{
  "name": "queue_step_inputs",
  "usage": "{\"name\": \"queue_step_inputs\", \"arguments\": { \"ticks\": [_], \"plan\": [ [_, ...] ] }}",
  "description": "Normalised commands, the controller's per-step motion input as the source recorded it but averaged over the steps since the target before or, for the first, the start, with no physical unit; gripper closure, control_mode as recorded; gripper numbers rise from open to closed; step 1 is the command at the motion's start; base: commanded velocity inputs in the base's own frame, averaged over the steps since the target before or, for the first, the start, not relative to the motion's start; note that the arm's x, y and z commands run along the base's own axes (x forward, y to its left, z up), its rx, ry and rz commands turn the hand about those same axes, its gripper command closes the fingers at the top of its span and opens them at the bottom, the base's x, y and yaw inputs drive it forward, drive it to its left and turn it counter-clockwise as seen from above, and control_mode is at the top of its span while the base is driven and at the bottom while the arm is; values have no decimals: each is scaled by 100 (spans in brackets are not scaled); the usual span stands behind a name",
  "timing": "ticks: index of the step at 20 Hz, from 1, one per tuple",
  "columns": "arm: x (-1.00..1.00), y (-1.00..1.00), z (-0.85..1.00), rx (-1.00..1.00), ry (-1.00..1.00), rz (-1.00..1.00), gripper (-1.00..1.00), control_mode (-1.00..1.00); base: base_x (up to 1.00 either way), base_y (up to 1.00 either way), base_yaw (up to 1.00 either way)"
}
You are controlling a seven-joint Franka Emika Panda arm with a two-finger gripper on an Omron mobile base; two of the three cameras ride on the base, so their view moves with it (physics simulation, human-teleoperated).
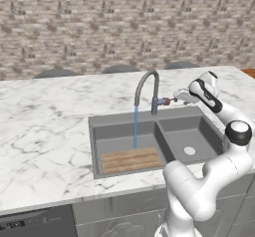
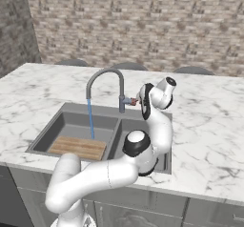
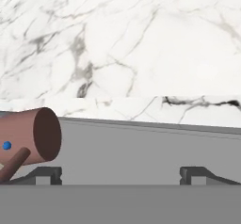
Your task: Turn on the sink faucet with hot water and rinse the cutting board for ten seconds, then turn off the faucet. Push the cutting board to reach the water if necessary.
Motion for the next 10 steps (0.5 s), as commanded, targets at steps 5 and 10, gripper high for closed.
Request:
{"name": "queue_step_inputs", "arguments": {
  "ticks": [5,10],
  "plan": [
    [0,32,-1,0,0,0,-100,-100,0,0,0],
    [0,30,-2,0,0,0,-100,-100,0,0,0]
  ]
}}
